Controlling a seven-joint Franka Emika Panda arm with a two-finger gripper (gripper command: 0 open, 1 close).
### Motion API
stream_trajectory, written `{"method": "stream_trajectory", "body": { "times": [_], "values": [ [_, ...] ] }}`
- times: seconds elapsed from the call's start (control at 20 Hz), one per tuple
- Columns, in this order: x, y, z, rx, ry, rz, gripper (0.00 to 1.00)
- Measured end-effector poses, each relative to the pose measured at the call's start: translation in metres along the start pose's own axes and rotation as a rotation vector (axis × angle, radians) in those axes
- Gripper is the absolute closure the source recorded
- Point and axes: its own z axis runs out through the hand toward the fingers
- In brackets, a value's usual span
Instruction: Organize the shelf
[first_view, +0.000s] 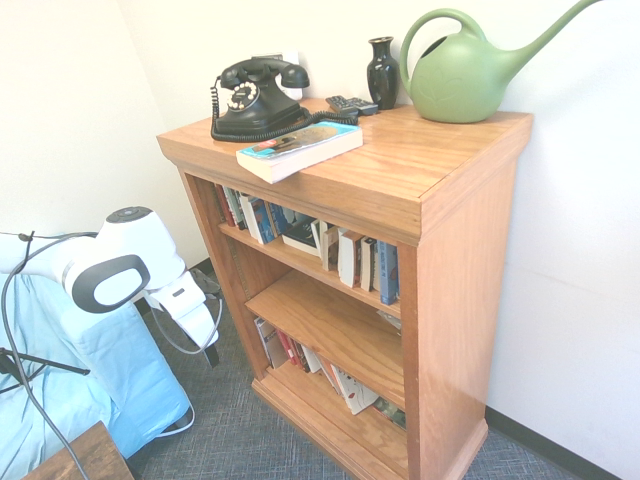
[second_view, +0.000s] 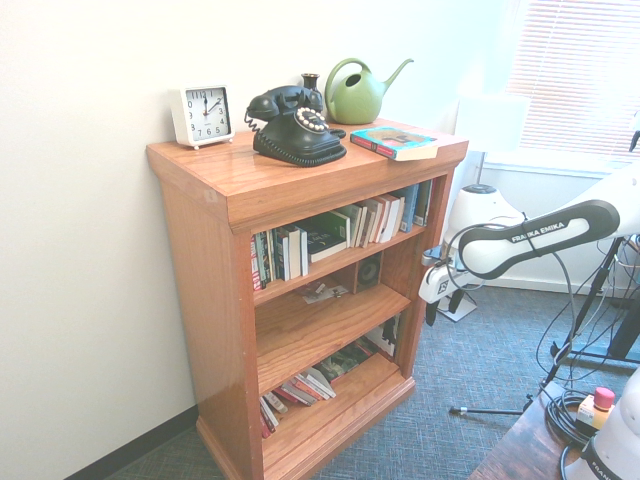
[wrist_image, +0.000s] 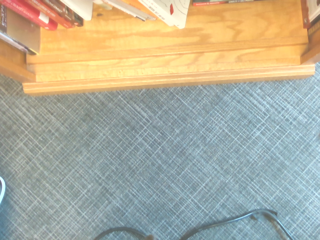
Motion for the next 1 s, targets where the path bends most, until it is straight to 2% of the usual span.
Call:
{"method": "stream_trajectory", "body": {
  "times": [0.2, 0.35, 0.7, 0.85, 1.0],
  "values": [
    [0.003, 0.005, -0.006, -0.029, 0.015, -0.017, 0.00],
    [0.020, 0.026, -0.042, -0.085, 0.095, -0.023, 0.00],
    [0.045, 0.054, -0.181, -0.315, 0.401, -0.043, 0.00],
    [0.048, 0.050, -0.233, -0.430, 0.538, -0.056, 0.00],
    [0.044, 0.029, -0.265, -0.559, 0.660, -0.086, 0.00]
  ]
}}
